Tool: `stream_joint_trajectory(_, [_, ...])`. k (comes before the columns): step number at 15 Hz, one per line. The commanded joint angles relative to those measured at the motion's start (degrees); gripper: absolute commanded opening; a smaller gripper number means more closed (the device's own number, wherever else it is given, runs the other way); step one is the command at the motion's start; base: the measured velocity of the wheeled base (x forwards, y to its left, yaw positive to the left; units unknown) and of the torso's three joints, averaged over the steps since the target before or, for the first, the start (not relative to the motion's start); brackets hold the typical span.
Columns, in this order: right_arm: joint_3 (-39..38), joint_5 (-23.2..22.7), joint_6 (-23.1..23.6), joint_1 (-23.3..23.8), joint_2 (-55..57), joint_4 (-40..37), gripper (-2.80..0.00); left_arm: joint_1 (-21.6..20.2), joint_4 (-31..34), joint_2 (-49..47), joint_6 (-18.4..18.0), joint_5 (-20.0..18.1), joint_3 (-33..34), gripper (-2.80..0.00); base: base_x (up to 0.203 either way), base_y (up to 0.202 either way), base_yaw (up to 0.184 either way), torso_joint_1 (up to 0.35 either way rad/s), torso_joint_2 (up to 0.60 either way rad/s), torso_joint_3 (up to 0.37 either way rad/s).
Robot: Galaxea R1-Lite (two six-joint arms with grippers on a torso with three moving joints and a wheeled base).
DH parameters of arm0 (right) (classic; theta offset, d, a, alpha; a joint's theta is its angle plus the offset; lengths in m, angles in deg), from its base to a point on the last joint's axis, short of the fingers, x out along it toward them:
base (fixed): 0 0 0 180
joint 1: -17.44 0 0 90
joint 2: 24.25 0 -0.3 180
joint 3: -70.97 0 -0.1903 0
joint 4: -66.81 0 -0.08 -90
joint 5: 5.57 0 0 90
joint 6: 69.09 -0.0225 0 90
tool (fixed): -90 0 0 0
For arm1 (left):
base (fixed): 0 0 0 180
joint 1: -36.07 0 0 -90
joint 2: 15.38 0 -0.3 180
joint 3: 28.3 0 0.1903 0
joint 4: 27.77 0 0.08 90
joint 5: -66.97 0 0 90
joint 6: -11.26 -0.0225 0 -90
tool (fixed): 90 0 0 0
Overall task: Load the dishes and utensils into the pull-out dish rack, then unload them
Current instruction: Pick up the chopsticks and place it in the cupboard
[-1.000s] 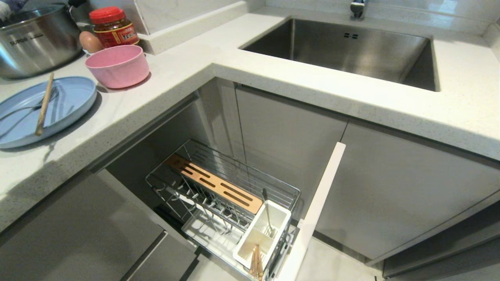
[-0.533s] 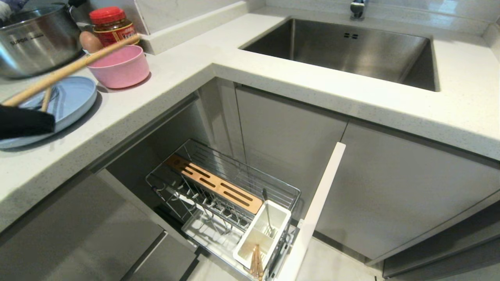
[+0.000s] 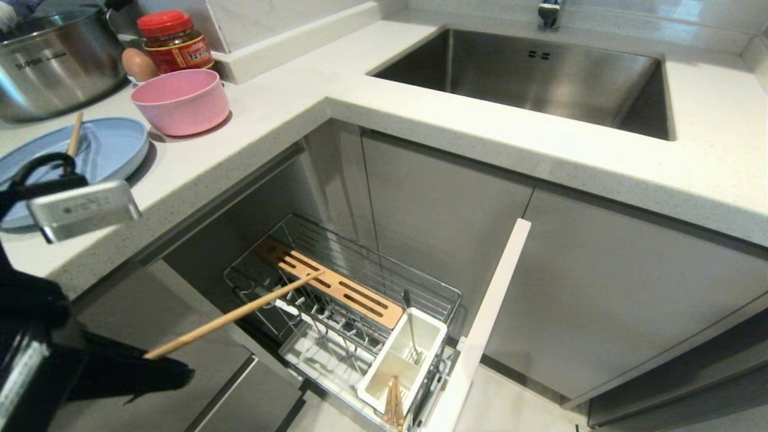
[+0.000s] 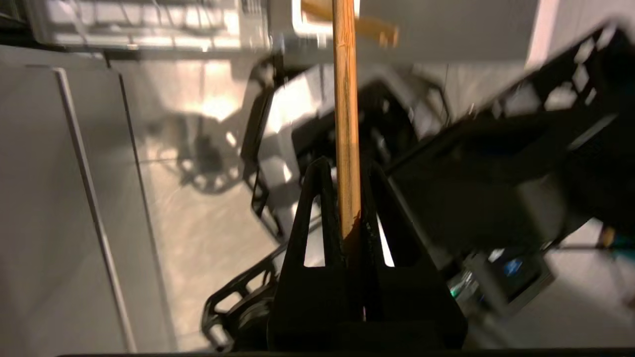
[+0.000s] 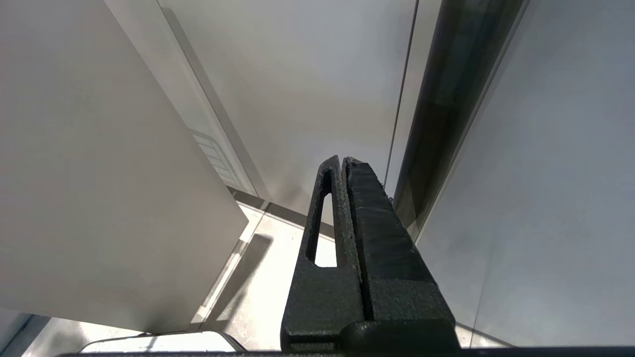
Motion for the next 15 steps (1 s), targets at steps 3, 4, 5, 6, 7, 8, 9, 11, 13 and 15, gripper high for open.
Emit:
stream_joint_trajectory(3, [0.0,0.0,0.0,0.0,-0.2,0.0,-2.80,0.0,0.4,-3.2,-6.7,-1.6,5.5,-2.80,0.000,0.000,0.000,0.000,0.00,0.000])
stream_joint_trajectory(4, [0.0,0.0,0.0,0.0,-0.2,0.0,-2.80,0.0,0.4,-4.0,-9.1,-1.6,7.4,-2.80,0.000,0.000,0.000,0.000,0.00,0.000])
stream_joint_trajectory(5, [0.0,0.0,0.0,0.0,-0.2,0.0,-2.80,0.0,0.4,-5.3,-10.3,-1.6,8.2,-2.80,0.000,0.000,0.000,0.000,0.00,0.000])
stream_joint_trajectory(6, [0.0,0.0,0.0,0.0,-0.2,0.0,-2.80,0.0,0.4,-7.0,-10.7,-1.5,8.4,-2.80,0.000,0.000,0.000,0.000,0.00,0.000])
stream_joint_trajectory(7, [0.0,0.0,0.0,0.0,-0.2,0.0,-2.80,0.0,0.5,-8.9,-10.9,-0.9,8.4,-2.80,0.000,0.000,0.000,0.000,0.00,0.000])
stream_joint_trajectory(8, [0.0,0.0,0.0,0.0,-0.2,0.0,-2.80,0.0,0.2,-10.9,-11.1,0.5,8.2,-2.80,0.000,0.000,0.000,0.000,0.00,0.000])
stream_joint_trajectory(9, [0.0,0.0,0.0,0.0,-0.2,0.0,-2.80,0.0,-0.1,-12.5,-11.7,2.2,7.7,-2.80,0.000,0.000,0.000,0.000,0.00,0.000])
stream_joint_trajectory(11, [0.0,0.0,0.0,0.0,-0.2,0.0,-2.80,-0.1,-0.4,-15.4,-15.4,5.1,7.2,-2.80,0.000,0.000,0.000,0.000,0.00,0.000])
stream_joint_trajectory(13, [0.0,0.0,0.0,0.0,-0.2,0.0,-2.80,-0.2,-0.6,-18.1,-19.0,7.1,6.6,-2.80,0.000,0.000,0.000,0.000,0.00,0.000])
stream_joint_trajectory(15, [0.0,0.0,0.0,0.0,-0.2,0.0,-2.80,-0.1,-0.4,-20.7,-23.1,8.6,4.9,-2.80,0.000,0.000,0.000,0.000,0.00,0.000])
